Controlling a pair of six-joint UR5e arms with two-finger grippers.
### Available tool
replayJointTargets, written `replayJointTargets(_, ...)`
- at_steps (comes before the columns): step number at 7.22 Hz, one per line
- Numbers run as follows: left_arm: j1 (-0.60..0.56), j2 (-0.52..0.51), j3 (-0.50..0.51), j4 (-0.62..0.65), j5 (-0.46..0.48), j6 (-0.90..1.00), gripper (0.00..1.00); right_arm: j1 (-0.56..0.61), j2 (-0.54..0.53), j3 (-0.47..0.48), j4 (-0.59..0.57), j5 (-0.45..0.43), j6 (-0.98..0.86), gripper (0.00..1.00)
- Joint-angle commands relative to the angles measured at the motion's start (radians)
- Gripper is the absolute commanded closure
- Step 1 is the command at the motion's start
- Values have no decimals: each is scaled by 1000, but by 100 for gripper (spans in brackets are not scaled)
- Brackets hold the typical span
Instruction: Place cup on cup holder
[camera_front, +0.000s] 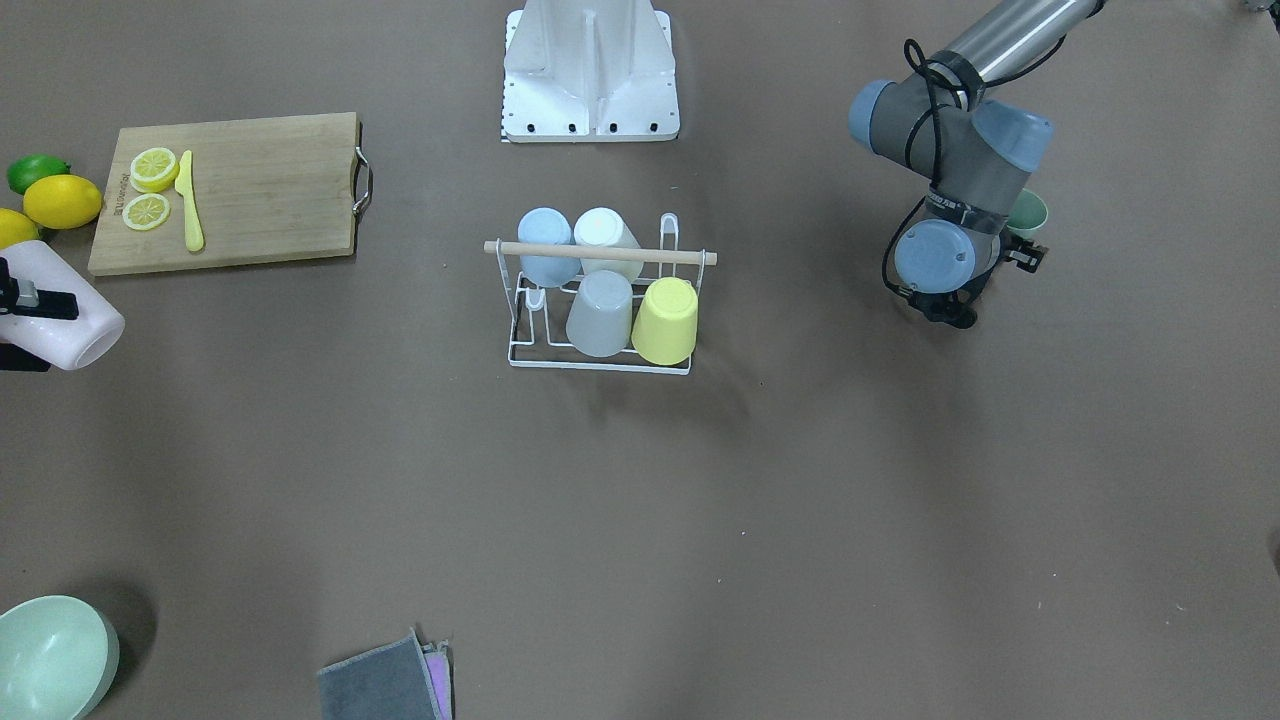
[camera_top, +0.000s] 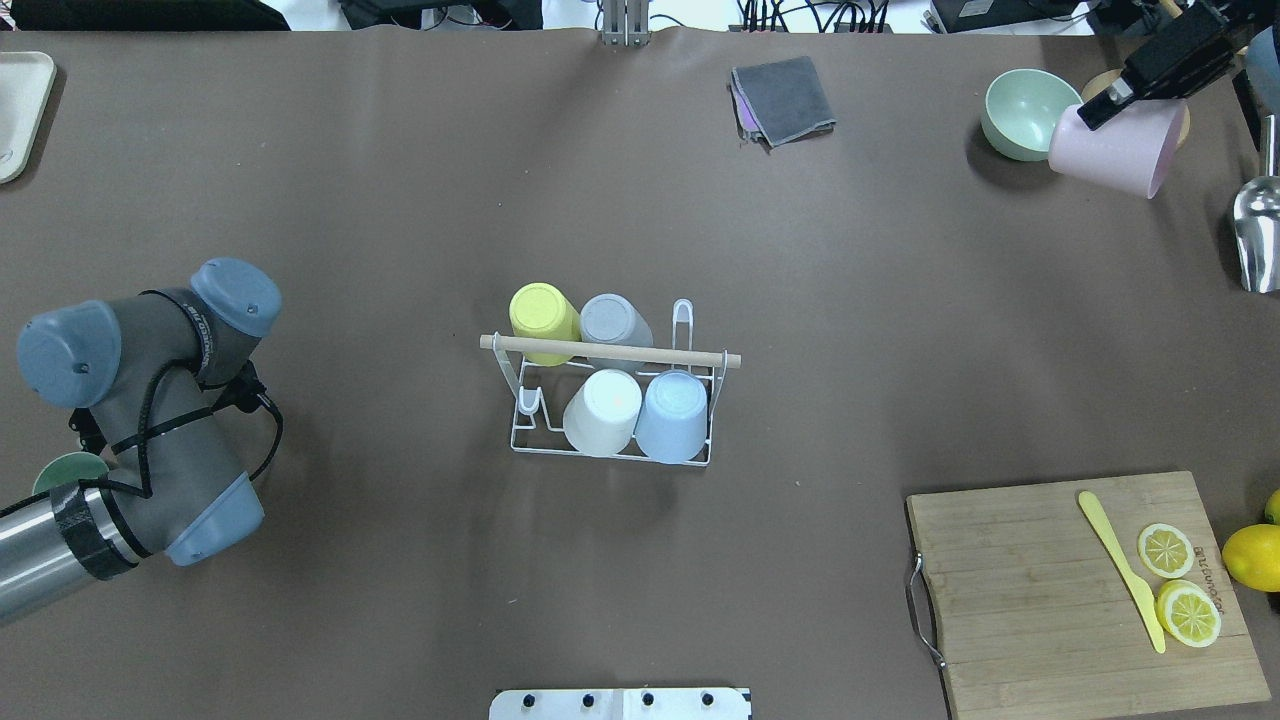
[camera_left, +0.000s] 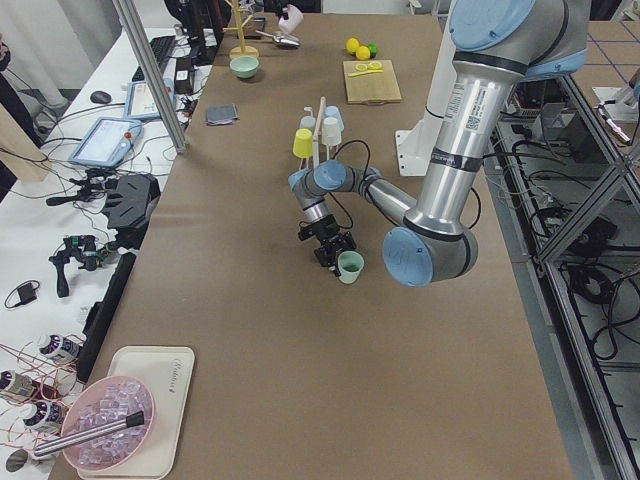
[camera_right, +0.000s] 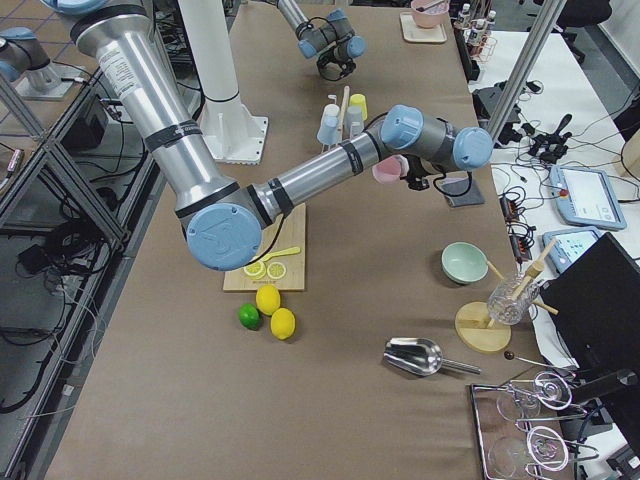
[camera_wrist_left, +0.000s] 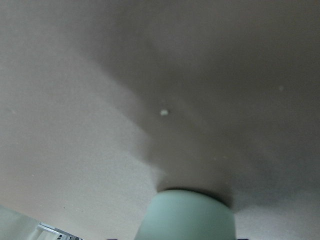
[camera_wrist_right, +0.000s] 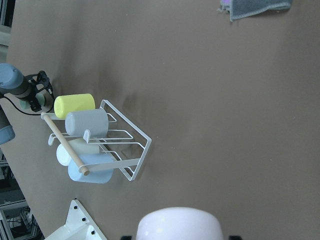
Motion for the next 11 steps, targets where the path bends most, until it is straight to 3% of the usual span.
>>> replayJointTargets(1,-9,-3,-5,4,-23,0,45,-50,-12,-69,177,142,16,75)
replayJointTargets(3,-38,-4,-23,4,-48,8,49,-56,-12,-85,212,160,16,75)
replayJointTargets(4,-76,-6,-25,6,-49,8,52,-59,-12,-86,256,227,18,75)
replayJointTargets(6,-168,-12,-47,3,-49,8,52,-72,-11,-98,319,273,18,75)
replayJointTargets(9,-246,-24,-42,-49,-51,0,56,-108,-9,-164,508,445,12,75)
replayJointTargets(11,-346,-91,-46,-51,-51,0,57,-130,-5,-192,589,538,13,75)
